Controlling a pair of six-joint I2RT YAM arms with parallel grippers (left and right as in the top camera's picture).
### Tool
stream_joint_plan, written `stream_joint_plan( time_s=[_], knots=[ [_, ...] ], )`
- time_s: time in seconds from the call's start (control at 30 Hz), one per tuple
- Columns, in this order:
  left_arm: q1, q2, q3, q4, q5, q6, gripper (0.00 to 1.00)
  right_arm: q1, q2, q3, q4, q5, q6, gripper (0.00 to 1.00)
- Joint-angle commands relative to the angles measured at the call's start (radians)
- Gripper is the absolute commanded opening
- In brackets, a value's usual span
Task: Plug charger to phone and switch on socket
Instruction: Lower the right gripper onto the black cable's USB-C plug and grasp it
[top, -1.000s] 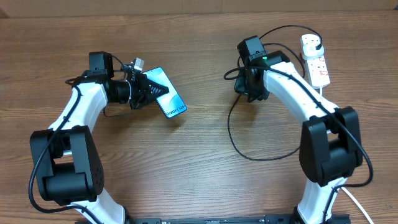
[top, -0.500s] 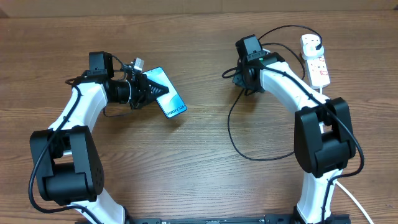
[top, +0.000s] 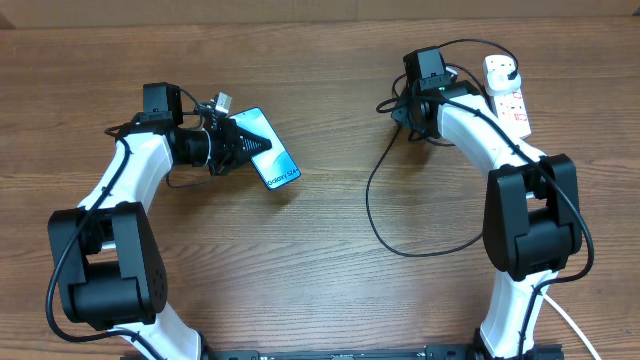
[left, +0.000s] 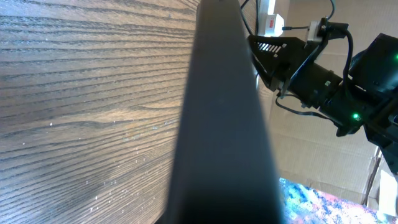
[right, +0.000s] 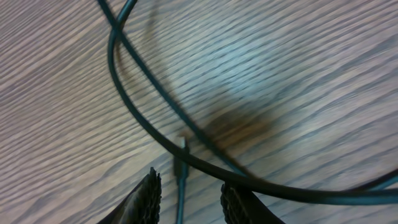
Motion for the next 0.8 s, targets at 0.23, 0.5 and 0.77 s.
stream_joint_plan(
  time_s=[0.23, 0.5, 0.77],
  knots=[
    [-0.002, 0.001, 0.004, 0.006, 0.031, 0.007, 0.04, 0.017, 0.071, -0.003, 0.046, -0.027, 0.000, 0.28],
    [-0.002, 0.001, 0.004, 0.025, 0.031, 0.007, 0.04, 0.016, 0.086, -0.003, 0.054, -0.035, 0.003, 0.29],
    [-0.002, 0.001, 0.004, 0.032, 0.031, -0.015, 0.04, 0.018, 0.125, -0.003, 0.054, -0.047, 0.003, 0.29]
  ],
)
